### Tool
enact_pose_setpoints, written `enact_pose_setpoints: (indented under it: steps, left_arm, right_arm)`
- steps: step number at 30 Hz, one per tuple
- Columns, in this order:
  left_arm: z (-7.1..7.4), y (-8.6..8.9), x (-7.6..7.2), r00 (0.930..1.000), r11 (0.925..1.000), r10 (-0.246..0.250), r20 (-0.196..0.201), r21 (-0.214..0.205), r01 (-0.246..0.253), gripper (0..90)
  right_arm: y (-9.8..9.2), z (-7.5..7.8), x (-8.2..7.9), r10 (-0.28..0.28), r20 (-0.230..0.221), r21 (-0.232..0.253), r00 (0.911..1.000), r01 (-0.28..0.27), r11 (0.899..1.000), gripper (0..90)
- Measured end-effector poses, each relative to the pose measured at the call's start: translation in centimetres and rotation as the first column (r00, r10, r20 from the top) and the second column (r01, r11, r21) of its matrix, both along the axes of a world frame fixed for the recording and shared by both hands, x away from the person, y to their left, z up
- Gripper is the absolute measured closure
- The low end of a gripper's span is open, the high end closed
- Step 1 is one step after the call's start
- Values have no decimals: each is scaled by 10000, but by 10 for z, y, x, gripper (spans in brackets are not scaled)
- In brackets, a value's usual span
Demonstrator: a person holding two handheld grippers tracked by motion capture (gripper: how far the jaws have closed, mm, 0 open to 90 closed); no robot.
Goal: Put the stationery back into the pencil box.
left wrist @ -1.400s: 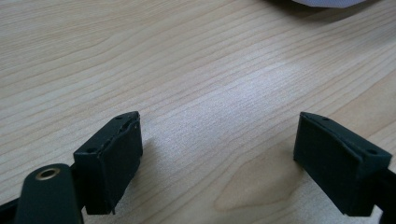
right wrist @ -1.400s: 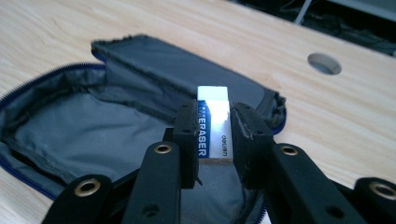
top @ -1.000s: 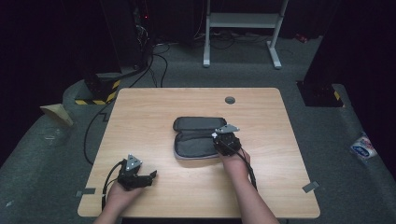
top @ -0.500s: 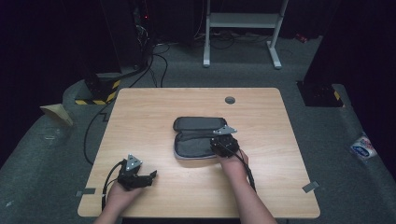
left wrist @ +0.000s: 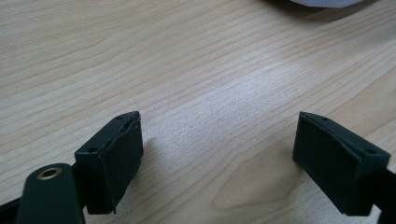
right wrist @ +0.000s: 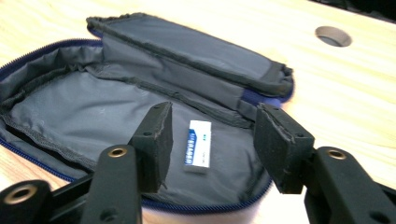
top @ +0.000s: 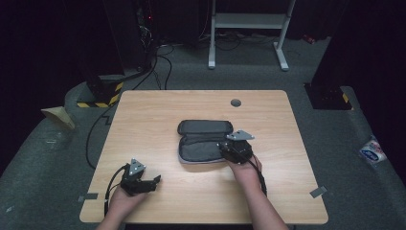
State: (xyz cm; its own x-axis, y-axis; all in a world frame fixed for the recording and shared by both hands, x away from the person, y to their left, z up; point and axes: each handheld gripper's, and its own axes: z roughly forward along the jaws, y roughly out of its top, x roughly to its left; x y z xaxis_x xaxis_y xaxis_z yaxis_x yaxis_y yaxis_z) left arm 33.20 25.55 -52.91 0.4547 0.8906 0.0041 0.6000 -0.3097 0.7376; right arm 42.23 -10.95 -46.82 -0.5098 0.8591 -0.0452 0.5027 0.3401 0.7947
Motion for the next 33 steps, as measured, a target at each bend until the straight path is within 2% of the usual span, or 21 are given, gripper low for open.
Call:
enact_pose_setpoints:
  steps: [6,11,13,16,18,20,21,22,23,24,27,29,33]
  left_arm:
    - [0,0,0,10000,10000,9,-7,1,-9,160]
    - [0,0,0,10000,10000,27,-19,9,-27,156]
    - [0,0,0,10000,10000,29,-17,9,-29,156]
    - [0,0,0,10000,10000,26,-19,14,-26,155]
    - [0,0,0,10000,10000,29,-18,11,-29,155]
    - [0,0,0,10000,10000,28,-17,13,-28,155]
    - [0,0,0,10000,10000,25,-17,15,-25,155]
    - [0,0,0,10000,10000,30,-5,17,-30,155]
    - [0,0,0,10000,10000,26,-18,13,-26,154]
    - [0,0,0,10000,10000,24,-18,17,-24,154]
    - [0,0,-1,10000,10000,70,-15,-4,-70,154]
    - [0,0,-2,10000,10000,76,8,29,-76,154]
    - [0,0,-2,10000,10000,77,18,36,-78,154]
  right_arm:
    - [-26,0,-10,-292,262,286,9992,284,9992,359]
    - [-56,-12,-25,-485,260,290,9985,477,9984,296]
    - [-73,-20,-30,-668,44,204,9978,667,9976,269]
    - [-99,-31,-41,-1220,-333,-88,9920,1218,9925,238]
    - [-113,-39,-49,-1531,-717,-416,9856,1504,9878,206]
    - [-123,-48,-58,-1688,-874,-857,9818,1614,9832,193]
    - [-127,-52,-62,-1751,-975,-992,9797,1655,9812,167]
    - [-131,-55,-64,-1849,-958,-683,9781,1789,9815,168]
    - [-135,-56,-65,-1930,-1238,-365,9733,1899,9811,170]
    - [-136,-56,-66,-1999,-1276,-359,9715,1969,9798,176]
    - [-135,-56,-66,-1985,-1204,-394,9727,1951,9800,180]
    - [-133,-56,-66,-2099,-1192,-388,9704,2067,9776,195]
    - [-133,-55,-65,-1991,-1239,-292,9721,1970,9800,195]
